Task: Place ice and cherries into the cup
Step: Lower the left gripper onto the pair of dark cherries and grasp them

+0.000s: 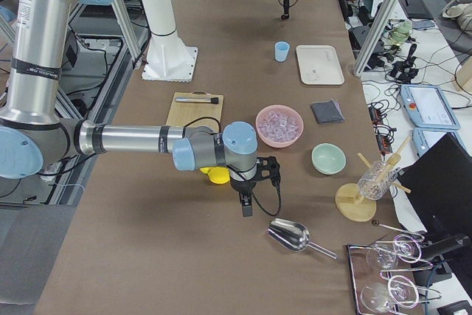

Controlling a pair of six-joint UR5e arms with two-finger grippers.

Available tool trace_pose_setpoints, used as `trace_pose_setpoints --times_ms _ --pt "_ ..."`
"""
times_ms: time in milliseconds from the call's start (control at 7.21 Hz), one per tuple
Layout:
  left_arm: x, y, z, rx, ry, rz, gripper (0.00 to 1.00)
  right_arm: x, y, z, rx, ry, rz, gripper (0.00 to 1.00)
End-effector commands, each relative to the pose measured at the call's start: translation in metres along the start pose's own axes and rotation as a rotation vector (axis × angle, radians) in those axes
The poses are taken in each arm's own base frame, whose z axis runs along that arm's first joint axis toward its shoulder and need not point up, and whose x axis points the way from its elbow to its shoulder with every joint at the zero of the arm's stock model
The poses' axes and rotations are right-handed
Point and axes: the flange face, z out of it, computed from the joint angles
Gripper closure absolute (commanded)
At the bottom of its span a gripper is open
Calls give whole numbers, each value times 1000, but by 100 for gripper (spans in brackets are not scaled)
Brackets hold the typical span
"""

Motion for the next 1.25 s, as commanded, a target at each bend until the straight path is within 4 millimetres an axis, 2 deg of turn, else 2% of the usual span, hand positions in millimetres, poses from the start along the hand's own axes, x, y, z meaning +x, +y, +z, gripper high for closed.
trace_pose_setpoints --times_ms 0,139,416,555,693,832,1109 --pt "6 8 7 -12 5 21 49 0 1 0 1 -4 0 1" --pt "4 7 7 -12 -1 16 57 -1 1 0 0 -10 0 1" --pt "6 3 3 -5 3 18 64 -2 0 -1 4 -12 -2 1" --pt "8 1 1 -1 3 50 65 -2 -1 -1 3 -14 -3 1" --pt "1 -5 -6 6 -1 117 66 -3 0 -1 4 -20 -2 1" --pt "8 -20 -17 15 -6 105 66 -2 0 -1 2 -20 -1 1" --pt "75 -54 -58 31 7 6 66 -3 -1 -2 6 -21 -4 1"
